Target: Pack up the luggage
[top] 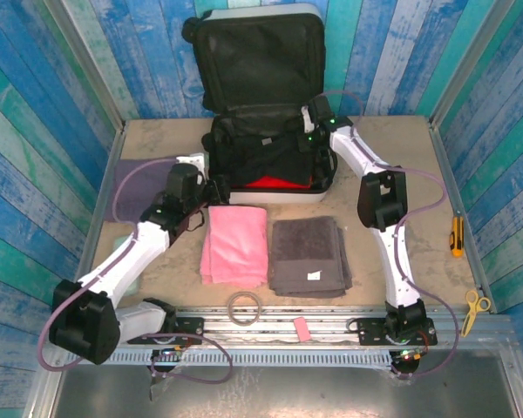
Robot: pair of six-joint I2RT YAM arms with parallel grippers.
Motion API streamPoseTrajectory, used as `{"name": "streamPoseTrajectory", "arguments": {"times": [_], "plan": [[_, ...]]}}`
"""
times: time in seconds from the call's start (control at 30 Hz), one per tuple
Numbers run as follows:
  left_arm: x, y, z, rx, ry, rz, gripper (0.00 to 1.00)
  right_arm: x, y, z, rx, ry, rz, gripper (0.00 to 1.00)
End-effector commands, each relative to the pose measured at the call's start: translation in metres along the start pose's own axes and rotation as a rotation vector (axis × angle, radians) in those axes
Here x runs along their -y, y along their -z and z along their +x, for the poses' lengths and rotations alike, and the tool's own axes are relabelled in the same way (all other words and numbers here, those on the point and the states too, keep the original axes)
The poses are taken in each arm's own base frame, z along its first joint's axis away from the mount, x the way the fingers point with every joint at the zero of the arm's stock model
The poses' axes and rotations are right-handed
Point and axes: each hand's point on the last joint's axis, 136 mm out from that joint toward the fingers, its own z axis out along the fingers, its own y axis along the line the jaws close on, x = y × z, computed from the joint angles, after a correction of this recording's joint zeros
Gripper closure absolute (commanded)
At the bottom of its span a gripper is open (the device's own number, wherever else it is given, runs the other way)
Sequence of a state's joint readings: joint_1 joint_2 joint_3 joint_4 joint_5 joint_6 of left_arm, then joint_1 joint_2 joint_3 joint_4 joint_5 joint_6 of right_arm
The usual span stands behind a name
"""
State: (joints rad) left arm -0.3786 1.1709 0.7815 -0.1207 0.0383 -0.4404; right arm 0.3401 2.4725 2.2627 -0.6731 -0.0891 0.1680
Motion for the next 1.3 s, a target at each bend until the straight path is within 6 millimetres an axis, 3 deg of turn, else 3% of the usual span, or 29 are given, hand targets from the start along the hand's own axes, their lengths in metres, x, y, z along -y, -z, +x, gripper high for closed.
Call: {"name": "streamPoseTrajectory", "arguments": {"times": [0.0,0.07,0.13,0.23,0.3,0.37,0.43,0.57,0.77,0.93,1.0,1.13,1.27], "plan": [[0.024,0.006,0.012,-0.032,0.027,0.081,0.22,-0.006,0.009,0.001,-0.024,0.004,-0.019,0.69],[0.037,0.006,0.019,-0.054,0.027,0.11,0.21,-0.013,0.035,-0.014,0.017,0.009,-0.038,0.61],[0.05,0.005,0.027,-0.077,0.032,0.152,0.06,-0.018,0.065,-0.028,0.064,0.008,-0.058,0.53],[0.069,0.005,0.04,-0.114,0.033,0.198,0.05,-0.024,0.12,-0.042,0.136,0.015,-0.066,0.44],[0.081,0.004,0.051,-0.148,0.034,0.225,0.04,-0.024,0.149,-0.039,0.158,0.006,-0.058,0.36],[0.092,0.003,0.065,-0.193,0.032,0.237,0.04,-0.019,0.184,-0.028,0.175,-0.024,-0.053,0.29],[0.102,0.0,0.082,-0.25,0.035,0.247,0.04,-0.012,0.205,-0.007,0.168,-0.055,-0.048,0.24],[0.119,-0.01,0.128,-0.389,0.041,0.235,0.04,-0.004,0.231,0.044,0.156,-0.103,-0.066,0.17],[0.134,-0.02,0.19,-0.543,0.051,0.197,0.04,-0.016,0.24,0.138,0.091,-0.192,-0.196,0.19],[0.127,-0.026,0.214,-0.589,0.11,0.156,0.04,-0.034,0.225,0.216,-0.03,-0.223,-0.249,0.3],[0.126,-0.028,0.217,-0.591,0.118,0.153,0.04,-0.04,0.216,0.24,-0.07,-0.232,-0.256,0.41],[0.132,-0.032,0.22,-0.599,0.119,0.165,0.04,-0.037,0.191,0.277,-0.135,-0.268,-0.249,0.62],[0.133,-0.034,0.224,-0.607,0.107,0.157,0.03,-0.031,0.17,0.295,-0.179,-0.289,-0.217,0.71]]}}
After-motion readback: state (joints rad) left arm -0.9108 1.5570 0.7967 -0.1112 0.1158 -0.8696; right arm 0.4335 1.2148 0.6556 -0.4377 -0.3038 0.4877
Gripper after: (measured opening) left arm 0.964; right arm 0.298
